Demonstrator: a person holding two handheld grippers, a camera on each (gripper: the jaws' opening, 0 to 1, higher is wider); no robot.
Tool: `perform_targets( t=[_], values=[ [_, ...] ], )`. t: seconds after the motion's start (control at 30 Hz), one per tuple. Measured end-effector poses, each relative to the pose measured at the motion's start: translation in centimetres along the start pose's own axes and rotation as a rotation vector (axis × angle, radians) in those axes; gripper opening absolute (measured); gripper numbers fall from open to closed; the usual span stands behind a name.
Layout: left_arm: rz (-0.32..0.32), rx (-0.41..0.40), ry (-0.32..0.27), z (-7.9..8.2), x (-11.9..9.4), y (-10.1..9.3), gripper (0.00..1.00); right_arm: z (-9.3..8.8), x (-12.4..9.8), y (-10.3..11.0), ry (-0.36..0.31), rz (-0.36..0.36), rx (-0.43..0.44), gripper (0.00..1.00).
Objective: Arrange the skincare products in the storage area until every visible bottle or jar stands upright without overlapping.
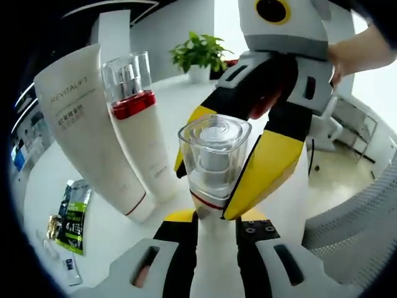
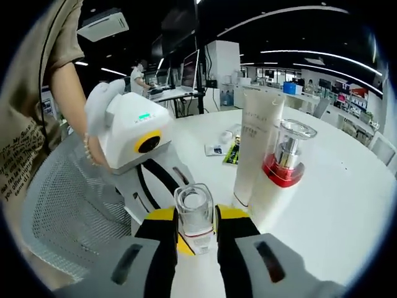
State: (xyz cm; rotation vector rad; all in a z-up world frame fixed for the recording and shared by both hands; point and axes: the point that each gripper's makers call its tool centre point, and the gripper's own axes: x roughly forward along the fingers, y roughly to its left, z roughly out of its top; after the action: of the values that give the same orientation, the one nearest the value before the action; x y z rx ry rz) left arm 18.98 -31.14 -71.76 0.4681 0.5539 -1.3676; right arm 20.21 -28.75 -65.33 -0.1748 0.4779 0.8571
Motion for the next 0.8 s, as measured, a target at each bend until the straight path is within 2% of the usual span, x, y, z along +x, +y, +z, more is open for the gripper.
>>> perform_targets(
  t=[0.17, 0.4, 0.8],
  values=[
    [-0.014, 0.008, 0.003, 0.1, 0.3, 0.2, 0.20, -0.3, 0.0, -0.8, 0.026, -0.029, 0.018, 0.36],
    [-0.047, 0.028, 0.008, 0.4, 0.8, 1.3, 0.20, -1.3, -1.1, -1.8, 0.015, -0.108, 0.084, 0.37],
    [-0.052, 0.045, 0.010, 1.0, 1.6, 3.5, 0.20, -2.8, -2.6, -1.4, 0.012, -0.177, 0.178, 0.38]
  ],
)
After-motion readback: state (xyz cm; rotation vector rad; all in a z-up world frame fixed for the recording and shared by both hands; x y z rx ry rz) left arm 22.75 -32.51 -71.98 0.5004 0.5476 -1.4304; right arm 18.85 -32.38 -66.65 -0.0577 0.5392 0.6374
